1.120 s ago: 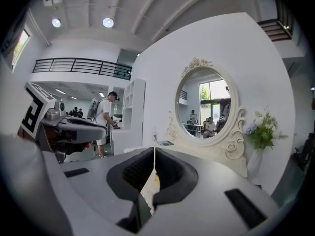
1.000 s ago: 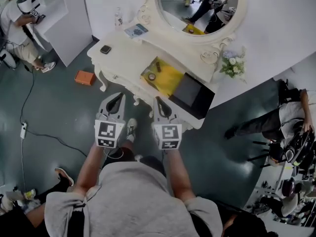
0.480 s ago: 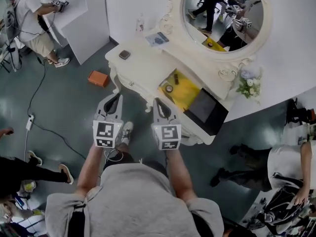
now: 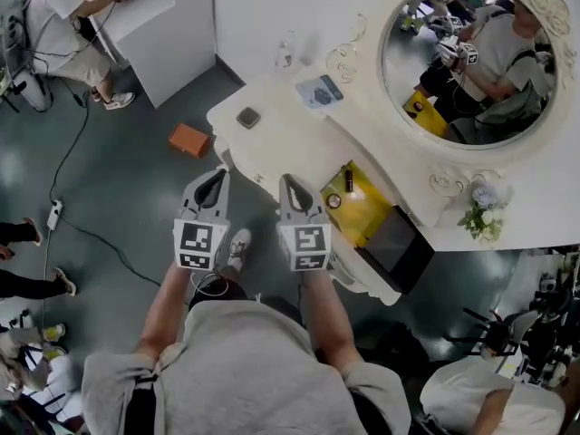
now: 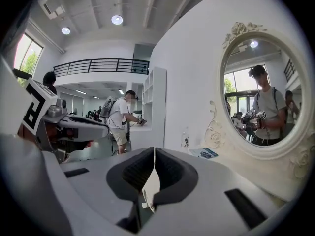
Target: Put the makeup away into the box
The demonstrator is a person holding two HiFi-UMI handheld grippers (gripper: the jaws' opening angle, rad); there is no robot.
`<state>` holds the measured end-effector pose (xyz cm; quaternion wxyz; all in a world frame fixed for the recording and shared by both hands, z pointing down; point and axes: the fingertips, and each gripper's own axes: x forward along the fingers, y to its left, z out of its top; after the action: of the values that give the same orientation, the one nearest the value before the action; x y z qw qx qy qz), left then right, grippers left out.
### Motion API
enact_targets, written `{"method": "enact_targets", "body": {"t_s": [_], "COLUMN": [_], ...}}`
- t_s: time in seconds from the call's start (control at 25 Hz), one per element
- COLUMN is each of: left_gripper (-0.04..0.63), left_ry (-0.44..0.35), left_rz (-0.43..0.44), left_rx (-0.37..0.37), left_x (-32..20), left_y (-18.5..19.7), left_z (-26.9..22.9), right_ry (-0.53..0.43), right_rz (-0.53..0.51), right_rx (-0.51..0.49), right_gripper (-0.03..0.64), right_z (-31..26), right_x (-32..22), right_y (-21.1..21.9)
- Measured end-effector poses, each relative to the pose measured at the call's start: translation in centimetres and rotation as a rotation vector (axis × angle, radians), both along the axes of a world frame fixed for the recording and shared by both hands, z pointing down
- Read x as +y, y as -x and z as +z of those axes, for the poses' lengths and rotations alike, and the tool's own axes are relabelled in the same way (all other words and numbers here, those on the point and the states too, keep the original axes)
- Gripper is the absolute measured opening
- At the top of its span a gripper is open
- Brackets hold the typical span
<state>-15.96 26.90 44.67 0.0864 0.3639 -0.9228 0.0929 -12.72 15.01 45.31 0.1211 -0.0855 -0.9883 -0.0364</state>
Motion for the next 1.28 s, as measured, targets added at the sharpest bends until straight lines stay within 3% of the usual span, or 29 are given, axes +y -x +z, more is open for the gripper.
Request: {"method": "enact_targets", "body": {"t_s": [0.44,0.96,1.12,1.28], "left_gripper": [0.005,0.004,0.004,0.004], "left_ry": [0.016,0.066,0.080,0.088], "left_rz": [0.011,-0.017,-0.035,-0.050], "left_rx": [0.106,0.234,0.273,0.302], "left_x": [-1.2,-1.3,-0.8,-0.3], "left_y": [10.8,19.7,21.0,21.8], "left_z": [4.6,11.0,13.0,14.5], "right_ry": [0.011,-0.005,0.010,-0.028], "right_rz": [-0.002,-0.086,-0.177,-0.245], "right_rx": [0.097,0.211,0.308,0.377], "right_gripper": [0.021,0.028,0.219,0.298], "right_z": [4.2,11.9,15.7,19.2], "right_x": [-0.7,-0.4,0.8,1.6], "right_y": [11.5,21.9,23.9,25.9]}}
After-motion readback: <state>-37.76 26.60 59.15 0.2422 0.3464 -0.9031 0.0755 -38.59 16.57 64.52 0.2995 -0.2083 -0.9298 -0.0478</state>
